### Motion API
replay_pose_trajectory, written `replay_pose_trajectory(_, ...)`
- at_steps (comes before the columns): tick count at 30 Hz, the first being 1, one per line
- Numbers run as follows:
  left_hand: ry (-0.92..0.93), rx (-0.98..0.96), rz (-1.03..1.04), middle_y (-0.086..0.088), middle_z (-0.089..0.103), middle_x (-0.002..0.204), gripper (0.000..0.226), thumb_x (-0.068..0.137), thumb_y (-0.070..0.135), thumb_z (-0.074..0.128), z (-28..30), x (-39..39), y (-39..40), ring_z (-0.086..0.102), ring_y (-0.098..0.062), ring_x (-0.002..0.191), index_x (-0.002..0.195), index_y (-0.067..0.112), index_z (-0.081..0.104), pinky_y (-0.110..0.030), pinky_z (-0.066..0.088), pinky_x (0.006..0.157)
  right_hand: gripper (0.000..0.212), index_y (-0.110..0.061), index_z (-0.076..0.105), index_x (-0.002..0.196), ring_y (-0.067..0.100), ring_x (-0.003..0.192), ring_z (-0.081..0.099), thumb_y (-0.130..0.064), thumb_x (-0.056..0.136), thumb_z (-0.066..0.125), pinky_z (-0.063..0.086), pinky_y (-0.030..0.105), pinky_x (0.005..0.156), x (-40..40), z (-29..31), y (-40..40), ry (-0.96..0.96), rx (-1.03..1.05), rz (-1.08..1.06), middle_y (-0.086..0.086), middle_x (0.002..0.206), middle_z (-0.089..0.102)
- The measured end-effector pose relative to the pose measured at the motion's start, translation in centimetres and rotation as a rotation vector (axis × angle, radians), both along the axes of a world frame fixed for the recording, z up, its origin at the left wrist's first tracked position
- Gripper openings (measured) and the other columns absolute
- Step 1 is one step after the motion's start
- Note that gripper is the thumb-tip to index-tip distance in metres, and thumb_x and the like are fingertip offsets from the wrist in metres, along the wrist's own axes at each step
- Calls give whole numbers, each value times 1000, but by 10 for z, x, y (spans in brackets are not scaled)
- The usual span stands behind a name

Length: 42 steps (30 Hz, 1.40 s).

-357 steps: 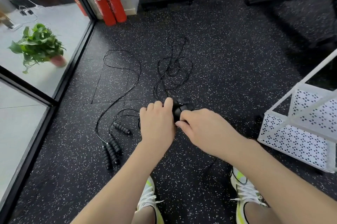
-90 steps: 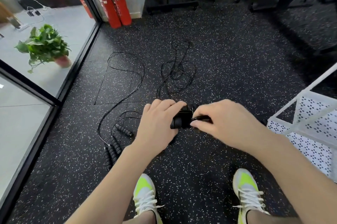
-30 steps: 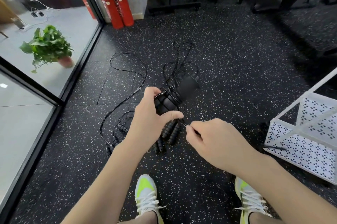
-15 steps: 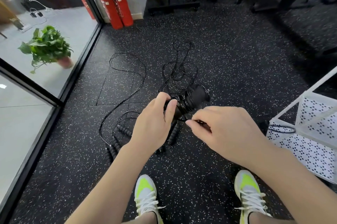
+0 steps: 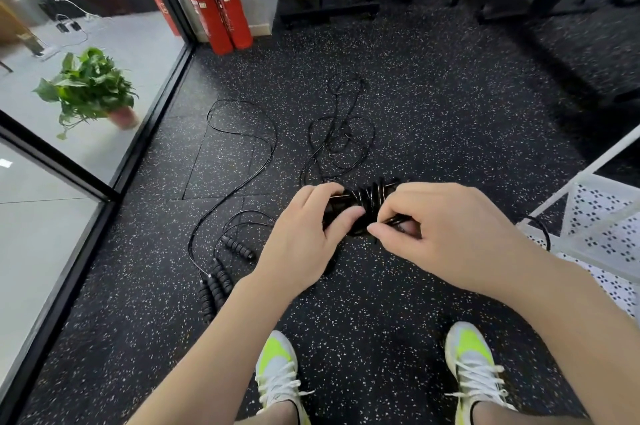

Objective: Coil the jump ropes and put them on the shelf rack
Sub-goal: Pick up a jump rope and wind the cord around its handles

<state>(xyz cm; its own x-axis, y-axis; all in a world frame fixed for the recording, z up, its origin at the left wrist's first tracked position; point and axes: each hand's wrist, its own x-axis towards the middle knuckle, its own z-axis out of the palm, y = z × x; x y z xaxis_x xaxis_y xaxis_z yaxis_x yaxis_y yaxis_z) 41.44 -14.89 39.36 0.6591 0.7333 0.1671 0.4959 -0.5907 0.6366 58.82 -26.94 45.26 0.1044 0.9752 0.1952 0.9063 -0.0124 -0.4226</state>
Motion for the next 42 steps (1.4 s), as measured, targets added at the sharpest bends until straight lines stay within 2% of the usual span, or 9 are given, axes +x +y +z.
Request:
replay_pose_trajectory(8,0,-48,-28,12,51,128,91,73,78,60,2,-2,5,40,10,111,142,20,52,5,23,94,30,-35,63,82,0,69,54,-60,91,49,38,23,61,11,2,-2,-10,-149,-50,-18,69,59)
replay_pose_trajectory(14,71,-69,-10,16,41,129,100,61,64,86,5,1,5,34,11,110,144,22,48,7,20,92,24,-37,64,91,5,61,57,-57,94,50,39,22,58,10,-1,0,18,-273,-32,-13,69,65)
replay_pose_trajectory(20,198,-120,4,15,43,132,103,60,62,88,1,6,2,35,1,123,146,25,44,-12,23,93,18,-37,66,98,-10,66,51,-47,98,51,43,27,65,4,-2,0,-30,-297,34,-21,64,58)
replay_pose_trajectory(23,246,-115,-62,14,44,129,97,63,52,92,-2,8,0,35,-7,127,144,26,47,-12,22,90,19,-38,67,103,-2,62,49,-48,100,50,41,27,66,5,-5,1,-56,-283,45,-21,68,53)
replay_pose_trajectory(27,282,-36,-125,8,45,133,89,70,38,92,-4,12,-5,32,-11,127,145,21,46,-14,23,94,21,-43,67,106,2,82,56,-54,97,51,46,28,74,5,-7,6,-65,-260,57,-22,88,62)
replay_pose_trajectory(30,293,-7,-192,7,48,133,82,74,33,89,-5,13,-7,34,-12,123,143,21,47,-20,30,100,21,-44,69,98,1,83,59,-61,87,63,46,26,75,8,-6,10,-52,-218,26,-22,88,66)
replay_pose_trajectory(36,157,-213,-293,18,53,123,85,73,28,88,3,14,-20,45,-3,116,138,37,33,-12,39,89,33,-37,69,77,-1,85,60,-49,55,91,49,21,73,25,-9,18,281,-239,13,-16,83,63)
replay_pose_trajectory(39,113,-267,-299,22,58,119,92,72,26,90,11,12,-24,50,7,111,135,49,26,-10,40,86,31,-34,71,76,-2,73,60,-39,56,95,45,14,64,34,-5,18,434,-245,-3,-17,79,67)
replay_pose_trajectory(42,75,-277,-323,20,62,120,96,70,25,92,18,10,-28,54,10,106,135,52,26,-7,37,84,28,-28,72,76,4,66,60,-35,58,94,47,23,66,46,-6,21,634,-289,51,-7,75,71)
